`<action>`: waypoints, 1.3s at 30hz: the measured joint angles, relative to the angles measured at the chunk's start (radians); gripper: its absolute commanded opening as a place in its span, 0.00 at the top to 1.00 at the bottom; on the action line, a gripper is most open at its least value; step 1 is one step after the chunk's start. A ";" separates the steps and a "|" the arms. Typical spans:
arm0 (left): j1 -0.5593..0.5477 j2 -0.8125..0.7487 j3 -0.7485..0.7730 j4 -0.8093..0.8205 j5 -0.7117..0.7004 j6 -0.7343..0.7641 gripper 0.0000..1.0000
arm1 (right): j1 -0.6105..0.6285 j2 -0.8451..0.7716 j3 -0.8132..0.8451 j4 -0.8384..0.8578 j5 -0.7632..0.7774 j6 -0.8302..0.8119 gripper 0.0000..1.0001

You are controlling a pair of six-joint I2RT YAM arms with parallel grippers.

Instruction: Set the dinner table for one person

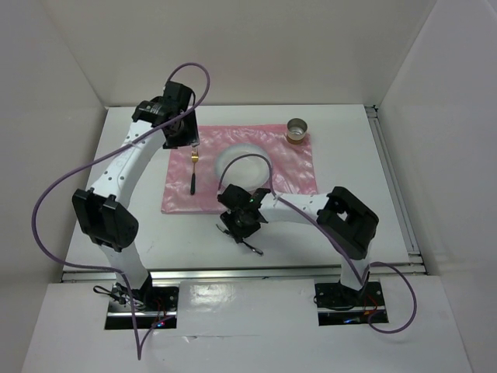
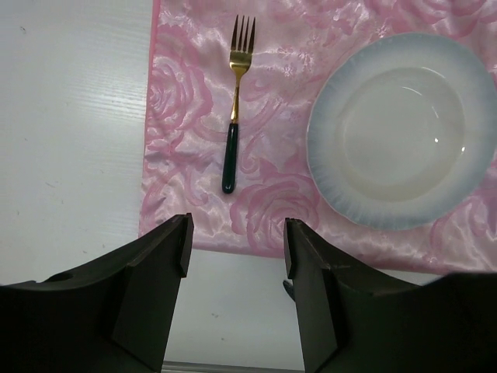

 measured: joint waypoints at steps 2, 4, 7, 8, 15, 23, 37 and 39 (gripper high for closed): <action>-0.002 -0.023 0.003 -0.001 0.000 0.000 0.33 | 0.000 -0.010 -0.025 0.008 0.000 -0.009 0.49; -0.002 -0.043 0.005 0.000 0.000 0.000 0.33 | 0.000 -0.027 -0.049 0.015 -0.005 -0.021 0.49; -0.002 -0.056 0.005 0.000 0.003 0.000 0.33 | 0.000 -0.035 -0.063 0.019 -0.014 -0.043 0.50; -0.002 -0.056 0.005 0.000 0.004 0.000 0.33 | 0.000 -0.036 -0.064 0.021 -0.016 -0.050 0.52; -0.002 -0.056 0.004 0.000 0.007 0.000 0.33 | 0.040 -0.040 -0.074 0.024 0.039 -0.069 0.59; -0.002 -0.056 0.004 0.002 0.014 0.000 0.33 | 0.110 -0.027 -0.066 0.015 0.114 -0.060 0.77; -0.002 -0.058 0.002 0.002 0.014 0.000 0.33 | 0.165 -0.168 -0.204 0.048 0.161 -0.089 0.99; -0.002 -0.061 0.002 0.003 0.014 0.000 0.33 | 0.169 -0.219 -0.225 0.041 0.163 -0.093 0.99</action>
